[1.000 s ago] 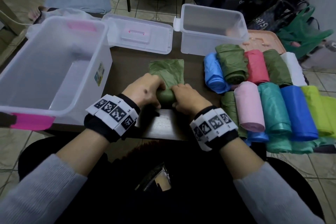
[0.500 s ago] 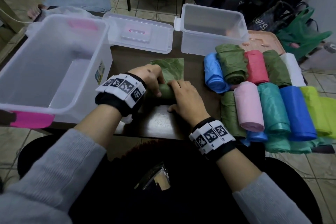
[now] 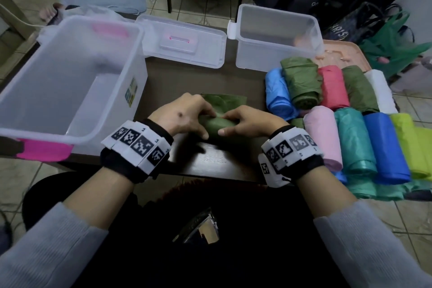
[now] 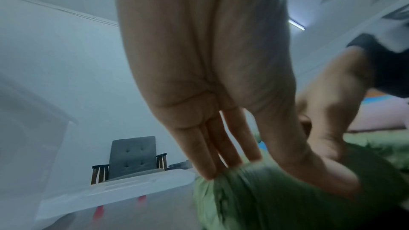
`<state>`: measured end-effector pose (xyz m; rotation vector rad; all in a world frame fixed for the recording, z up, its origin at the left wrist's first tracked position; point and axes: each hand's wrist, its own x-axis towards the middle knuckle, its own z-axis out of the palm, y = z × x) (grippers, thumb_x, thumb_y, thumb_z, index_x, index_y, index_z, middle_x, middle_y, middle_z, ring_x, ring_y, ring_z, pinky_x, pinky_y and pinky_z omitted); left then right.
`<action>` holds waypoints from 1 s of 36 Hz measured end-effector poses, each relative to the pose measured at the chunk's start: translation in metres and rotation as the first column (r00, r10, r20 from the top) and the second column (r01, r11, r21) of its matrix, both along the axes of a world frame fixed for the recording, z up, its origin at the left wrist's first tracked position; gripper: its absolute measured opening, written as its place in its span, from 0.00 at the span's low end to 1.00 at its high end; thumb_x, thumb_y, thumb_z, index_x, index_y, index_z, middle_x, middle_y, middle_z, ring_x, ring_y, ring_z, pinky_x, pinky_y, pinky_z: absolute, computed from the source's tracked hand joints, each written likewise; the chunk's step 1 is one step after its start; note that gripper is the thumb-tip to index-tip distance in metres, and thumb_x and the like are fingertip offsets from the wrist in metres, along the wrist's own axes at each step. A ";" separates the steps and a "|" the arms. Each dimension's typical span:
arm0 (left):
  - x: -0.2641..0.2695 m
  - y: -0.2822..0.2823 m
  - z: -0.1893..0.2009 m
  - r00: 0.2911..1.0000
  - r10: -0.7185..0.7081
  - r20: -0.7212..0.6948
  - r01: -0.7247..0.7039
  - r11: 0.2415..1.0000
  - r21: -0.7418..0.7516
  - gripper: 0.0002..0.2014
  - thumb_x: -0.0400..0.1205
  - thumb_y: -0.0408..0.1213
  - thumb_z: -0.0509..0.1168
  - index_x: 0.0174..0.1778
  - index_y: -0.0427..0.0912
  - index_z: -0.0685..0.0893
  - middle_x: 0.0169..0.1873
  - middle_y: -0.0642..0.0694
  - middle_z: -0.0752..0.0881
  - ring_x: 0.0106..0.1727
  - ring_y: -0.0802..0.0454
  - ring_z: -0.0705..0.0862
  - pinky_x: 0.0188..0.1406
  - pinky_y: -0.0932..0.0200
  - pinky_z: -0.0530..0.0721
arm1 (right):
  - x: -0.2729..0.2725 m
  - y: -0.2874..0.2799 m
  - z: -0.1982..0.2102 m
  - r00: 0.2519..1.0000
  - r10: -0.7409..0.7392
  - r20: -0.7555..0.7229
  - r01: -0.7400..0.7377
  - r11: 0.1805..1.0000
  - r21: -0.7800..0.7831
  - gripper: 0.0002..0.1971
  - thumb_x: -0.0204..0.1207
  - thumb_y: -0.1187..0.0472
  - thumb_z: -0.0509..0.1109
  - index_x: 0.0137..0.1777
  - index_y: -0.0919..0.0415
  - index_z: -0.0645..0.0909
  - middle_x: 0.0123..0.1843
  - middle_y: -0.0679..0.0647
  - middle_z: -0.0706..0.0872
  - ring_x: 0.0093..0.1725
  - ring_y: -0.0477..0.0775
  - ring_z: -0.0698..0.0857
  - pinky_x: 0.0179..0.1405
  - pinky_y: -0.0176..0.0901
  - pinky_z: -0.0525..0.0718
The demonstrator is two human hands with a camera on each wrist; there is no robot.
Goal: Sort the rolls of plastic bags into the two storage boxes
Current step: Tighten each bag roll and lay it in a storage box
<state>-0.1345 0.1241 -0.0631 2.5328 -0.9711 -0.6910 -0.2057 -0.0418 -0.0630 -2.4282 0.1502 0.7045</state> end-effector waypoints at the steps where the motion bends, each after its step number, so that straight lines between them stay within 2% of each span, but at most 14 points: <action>1: -0.002 -0.001 -0.002 1.000 -0.010 0.015 0.009 1.000 0.016 0.34 0.64 0.38 0.81 0.68 0.48 0.81 0.62 0.45 0.84 0.64 0.48 0.80 0.58 0.62 0.75 | 0.002 -0.001 0.000 1.000 0.004 -0.029 -0.004 1.000 0.001 0.22 0.77 0.48 0.70 0.70 0.53 0.78 0.60 0.50 0.84 0.57 0.48 0.81 0.57 0.38 0.74; 4: -0.003 -0.004 -0.012 0.999 0.010 0.044 -0.011 1.000 0.023 0.36 0.64 0.33 0.81 0.69 0.48 0.79 0.64 0.45 0.82 0.65 0.47 0.79 0.64 0.54 0.77 | 0.005 -0.003 -0.005 1.000 -0.025 -0.008 0.025 1.000 -0.008 0.25 0.76 0.48 0.71 0.71 0.56 0.76 0.65 0.52 0.81 0.62 0.49 0.79 0.63 0.40 0.74; 6: -0.001 -0.006 -0.017 0.999 0.041 0.034 -0.041 0.999 0.004 0.33 0.65 0.32 0.79 0.68 0.49 0.80 0.63 0.44 0.82 0.65 0.46 0.79 0.64 0.50 0.78 | 0.003 -0.003 -0.011 0.986 -0.093 0.136 0.099 0.995 -0.035 0.28 0.72 0.49 0.75 0.69 0.57 0.75 0.66 0.56 0.77 0.65 0.53 0.77 0.66 0.43 0.73; 9: 0.006 -0.008 -0.019 0.999 0.049 0.005 -0.049 0.999 -0.008 0.31 0.67 0.33 0.78 0.67 0.50 0.80 0.62 0.43 0.82 0.63 0.46 0.80 0.62 0.53 0.78 | -0.005 0.004 -0.015 0.931 -0.052 0.362 0.122 0.977 -0.175 0.20 0.72 0.51 0.75 0.61 0.56 0.78 0.61 0.57 0.77 0.64 0.56 0.74 0.67 0.52 0.73; 11: 0.012 -0.010 -0.019 0.999 0.041 -0.003 -0.041 0.999 0.001 0.31 0.68 0.33 0.78 0.68 0.51 0.80 0.62 0.43 0.82 0.63 0.46 0.80 0.61 0.55 0.79 | -0.010 0.014 -0.017 0.907 0.022 0.420 0.094 0.963 -0.253 0.16 0.76 0.54 0.71 0.62 0.58 0.78 0.60 0.57 0.78 0.64 0.58 0.75 0.65 0.53 0.74; 13: 0.015 -0.013 -0.018 0.999 0.036 -0.018 -0.035 0.999 0.016 0.31 0.68 0.35 0.78 0.68 0.53 0.80 0.62 0.44 0.82 0.63 0.47 0.80 0.62 0.54 0.79 | -0.016 0.022 -0.023 0.908 0.066 0.413 0.079 0.942 -0.325 0.22 0.77 0.50 0.69 0.68 0.59 0.74 0.63 0.58 0.76 0.65 0.60 0.73 0.65 0.53 0.74; 16: 0.019 -0.015 -0.021 0.998 0.053 -0.019 -0.052 0.998 0.025 0.32 0.68 0.36 0.78 0.69 0.53 0.79 0.64 0.45 0.81 0.64 0.47 0.80 0.64 0.50 0.79 | -0.021 0.029 -0.031 0.917 0.092 0.388 0.084 0.906 -0.415 0.33 0.73 0.46 0.72 0.74 0.58 0.67 0.67 0.57 0.73 0.67 0.59 0.72 0.64 0.51 0.73; 21: 0.020 -0.016 -0.017 0.996 0.073 0.055 -0.070 0.996 -0.053 0.31 0.64 0.35 0.81 0.65 0.46 0.83 0.62 0.43 0.82 0.64 0.45 0.80 0.60 0.55 0.79 | -0.010 0.019 -0.026 0.950 -0.015 0.313 0.104 0.957 -0.270 0.32 0.75 0.51 0.71 0.77 0.57 0.67 0.70 0.59 0.75 0.70 0.60 0.72 0.70 0.49 0.70; 26: 0.018 -0.012 -0.018 0.995 0.100 0.023 -0.099 0.994 -0.042 0.31 0.62 0.36 0.81 0.63 0.54 0.84 0.60 0.42 0.82 0.61 0.46 0.81 0.60 0.49 0.81 | 0.004 0.007 -0.007 0.991 -0.003 0.137 0.029 0.982 -0.187 0.28 0.72 0.49 0.75 0.71 0.57 0.76 0.65 0.55 0.82 0.63 0.54 0.80 0.57 0.38 0.73; 29: 0.017 -0.012 -0.016 0.995 0.102 0.009 -0.102 0.994 -0.047 0.31 0.62 0.35 0.81 0.62 0.54 0.85 0.58 0.42 0.82 0.59 0.46 0.81 0.59 0.48 0.82 | 0.012 0.007 -0.008 0.992 0.023 0.121 0.012 0.960 -0.280 0.37 0.61 0.41 0.80 0.68 0.54 0.74 0.68 0.55 0.73 0.68 0.56 0.70 0.67 0.48 0.72; 31: 0.017 -0.011 -0.017 0.995 0.103 0.017 -0.102 0.993 -0.054 0.31 0.62 0.35 0.81 0.62 0.55 0.84 0.57 0.44 0.82 0.57 0.47 0.82 0.58 0.48 0.82 | 0.014 0.009 -0.011 0.992 0.012 0.129 0.020 0.970 -0.242 0.47 0.57 0.41 0.83 0.73 0.54 0.66 0.72 0.55 0.65 0.73 0.58 0.62 0.74 0.54 0.67; 33: 0.016 -0.011 -0.019 0.994 0.111 0.016 -0.110 0.992 -0.054 0.31 0.61 0.37 0.81 0.61 0.57 0.84 0.57 0.45 0.82 0.57 0.48 0.82 0.58 0.49 0.82 | 0.015 0.012 -0.014 0.996 0.012 0.091 0.008 0.978 -0.208 0.59 0.55 0.40 0.83 0.81 0.52 0.53 0.77 0.56 0.59 0.78 0.59 0.57 0.77 0.57 0.62; 34: 0.016 -0.011 -0.020 0.993 0.117 0.013 -0.117 0.992 -0.054 0.31 0.61 0.37 0.81 0.61 0.57 0.84 0.57 0.45 0.81 0.57 0.48 0.82 0.58 0.49 0.82 | 0.016 0.013 -0.016 0.996 0.031 0.082 -0.011 0.971 -0.240 0.62 0.54 0.38 0.83 0.83 0.52 0.49 0.78 0.57 0.59 0.78 0.60 0.56 0.77 0.58 0.61; 36: 0.016 -0.011 -0.020 0.993 0.122 0.005 -0.121 0.991 -0.060 0.31 0.61 0.36 0.81 0.60 0.56 0.85 0.58 0.45 0.82 0.57 0.48 0.82 0.58 0.48 0.82 | 0.016 0.015 -0.021 0.993 0.065 0.098 -0.030 0.946 -0.323 0.61 0.54 0.33 0.80 0.82 0.54 0.52 0.75 0.56 0.63 0.76 0.59 0.59 0.75 0.56 0.62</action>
